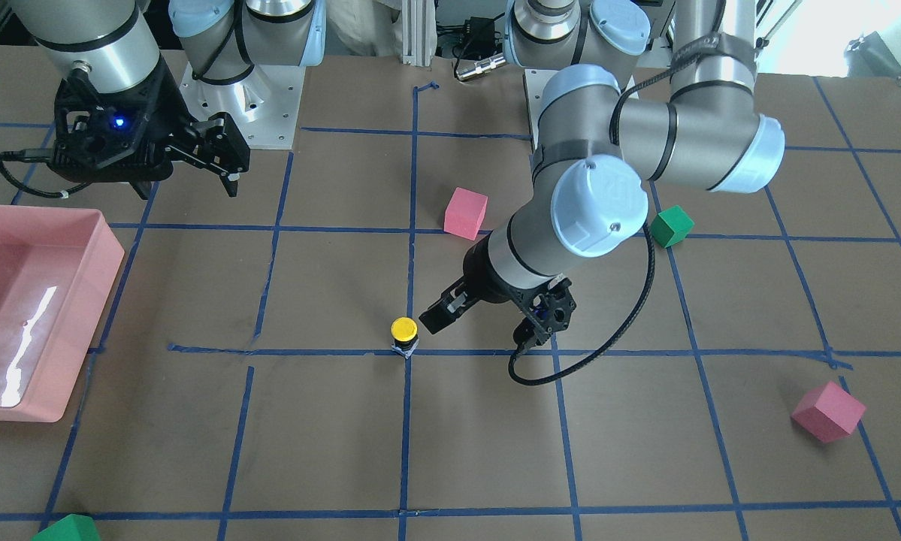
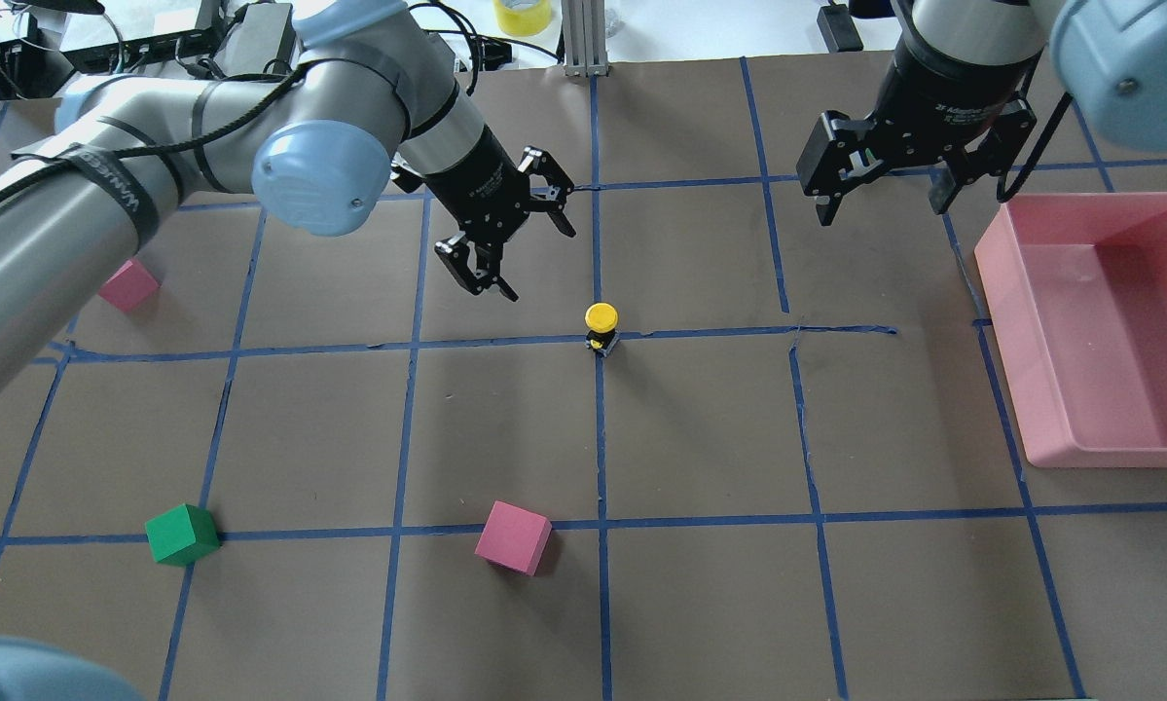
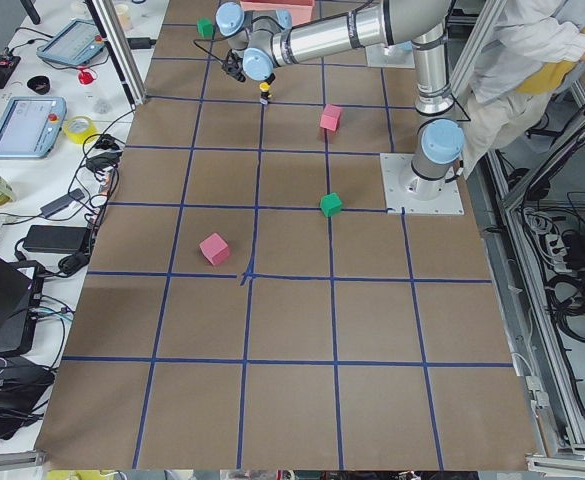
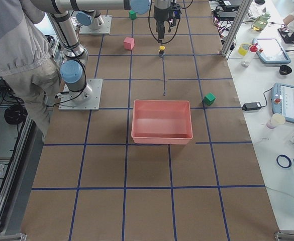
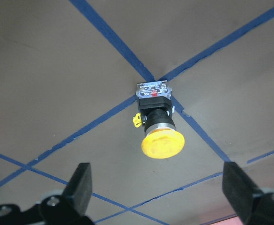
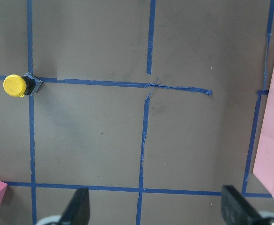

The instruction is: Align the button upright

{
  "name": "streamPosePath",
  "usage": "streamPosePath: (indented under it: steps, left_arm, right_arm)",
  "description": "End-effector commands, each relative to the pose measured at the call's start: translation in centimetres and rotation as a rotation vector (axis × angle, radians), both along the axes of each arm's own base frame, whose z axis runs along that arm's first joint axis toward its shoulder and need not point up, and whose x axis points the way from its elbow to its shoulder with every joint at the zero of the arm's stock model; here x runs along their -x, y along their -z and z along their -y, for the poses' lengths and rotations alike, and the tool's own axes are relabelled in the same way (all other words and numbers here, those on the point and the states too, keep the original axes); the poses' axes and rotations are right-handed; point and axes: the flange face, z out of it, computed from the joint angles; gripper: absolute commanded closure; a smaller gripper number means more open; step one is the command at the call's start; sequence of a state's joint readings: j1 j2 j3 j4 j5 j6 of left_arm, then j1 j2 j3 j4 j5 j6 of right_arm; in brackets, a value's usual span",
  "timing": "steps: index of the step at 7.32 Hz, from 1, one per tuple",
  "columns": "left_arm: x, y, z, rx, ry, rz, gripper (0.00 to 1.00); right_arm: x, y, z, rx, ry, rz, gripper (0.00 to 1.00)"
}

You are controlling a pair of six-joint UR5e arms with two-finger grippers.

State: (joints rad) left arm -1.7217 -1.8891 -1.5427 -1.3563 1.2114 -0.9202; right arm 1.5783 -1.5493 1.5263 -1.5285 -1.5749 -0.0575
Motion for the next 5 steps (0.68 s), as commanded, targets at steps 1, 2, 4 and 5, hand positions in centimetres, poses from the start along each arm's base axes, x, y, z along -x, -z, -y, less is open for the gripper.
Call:
streamPosePath:
  steps: [1,2,4,5]
  left_arm:
    - [-1.9,-7.6,-3.9,0.141,0.179,0.097,0.0]
    - [-3.0,-9.8,-5.5,0.197,0.355,0.171,0.0]
    - [-5.7,-12.8,-7.9,0.254,0.695,0.33,0.0]
    - [-6.7,-15.6,-8.9,0.313,0.813,0.389,0.0]
  right_arm:
    - [0.0,0.0,0.0,-0.001,0.002,0.001,0.0]
    - [0.0,0.0,0.0,-0.001,0.002,0.001,0.0]
    - [-0.1,0.0,-0.1,-0.004,0.007,0.001,0.0]
    - [-0.1,0.0,0.0,-0.002,0.005,0.001,0.0]
